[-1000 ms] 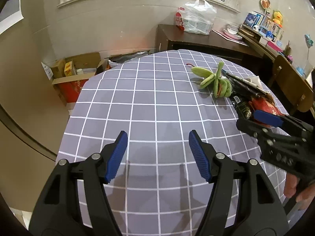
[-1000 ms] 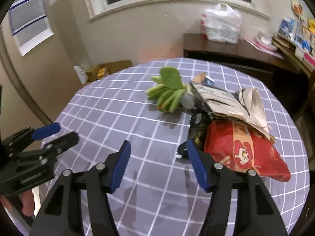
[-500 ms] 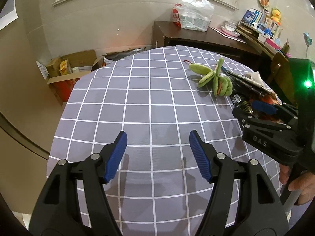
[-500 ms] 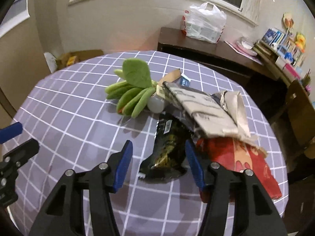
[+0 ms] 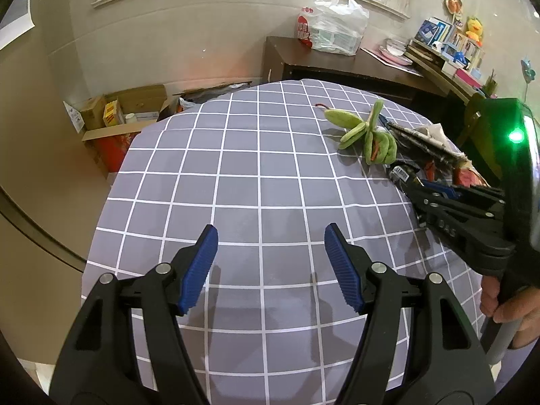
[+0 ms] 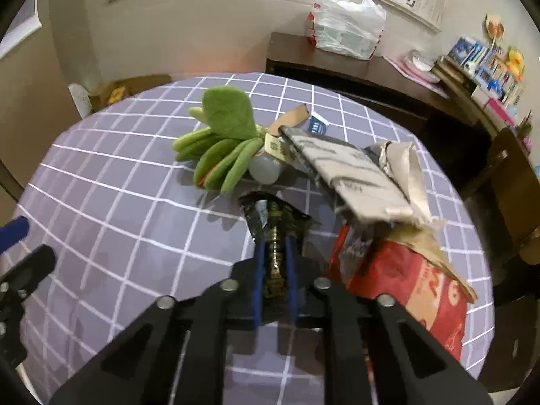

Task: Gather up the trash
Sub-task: 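Grasp the dark wrapper with the right tool, then grasp the green vegetable with the left tool while the right tool holds the dark wrapper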

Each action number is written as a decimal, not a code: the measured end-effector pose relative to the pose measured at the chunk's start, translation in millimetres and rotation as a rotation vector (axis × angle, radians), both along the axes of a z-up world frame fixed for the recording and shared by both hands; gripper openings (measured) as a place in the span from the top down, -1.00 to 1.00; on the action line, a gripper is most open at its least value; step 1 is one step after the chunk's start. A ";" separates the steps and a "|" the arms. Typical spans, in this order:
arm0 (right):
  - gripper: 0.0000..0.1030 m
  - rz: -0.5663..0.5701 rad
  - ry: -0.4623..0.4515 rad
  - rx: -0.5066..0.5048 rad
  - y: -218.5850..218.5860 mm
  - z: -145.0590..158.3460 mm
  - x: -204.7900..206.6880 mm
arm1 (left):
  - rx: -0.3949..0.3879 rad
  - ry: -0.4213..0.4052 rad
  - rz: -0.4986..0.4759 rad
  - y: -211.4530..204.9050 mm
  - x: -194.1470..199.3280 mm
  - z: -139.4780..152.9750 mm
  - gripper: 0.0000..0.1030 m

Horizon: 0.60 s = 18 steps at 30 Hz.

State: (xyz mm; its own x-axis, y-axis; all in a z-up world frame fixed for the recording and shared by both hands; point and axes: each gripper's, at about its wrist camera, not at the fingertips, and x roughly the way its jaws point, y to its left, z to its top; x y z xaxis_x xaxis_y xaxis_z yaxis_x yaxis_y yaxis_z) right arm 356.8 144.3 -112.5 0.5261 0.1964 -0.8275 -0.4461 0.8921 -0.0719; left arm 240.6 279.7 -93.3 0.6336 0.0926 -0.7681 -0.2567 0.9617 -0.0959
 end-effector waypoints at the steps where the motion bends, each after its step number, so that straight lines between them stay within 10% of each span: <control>1: 0.81 0.007 0.013 0.025 -1.4 1.6 -1.6 | 0.000 0.002 0.001 -0.3 0.1 0.4 -0.27; 18: 0.83 0.047 0.019 0.274 -37.1 57.4 -28.2 | 0.013 -0.026 -0.065 -20.0 12.0 24.5 -0.44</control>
State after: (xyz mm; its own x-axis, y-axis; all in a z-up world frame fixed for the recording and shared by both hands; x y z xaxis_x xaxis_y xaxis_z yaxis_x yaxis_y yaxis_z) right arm 328.6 107.2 -55.1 0.4960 0.4378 -0.7499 -0.4866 0.8554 0.1776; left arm 252.6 259.6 -68.8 0.6586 0.0609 -0.7500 -0.1916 0.9774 -0.0889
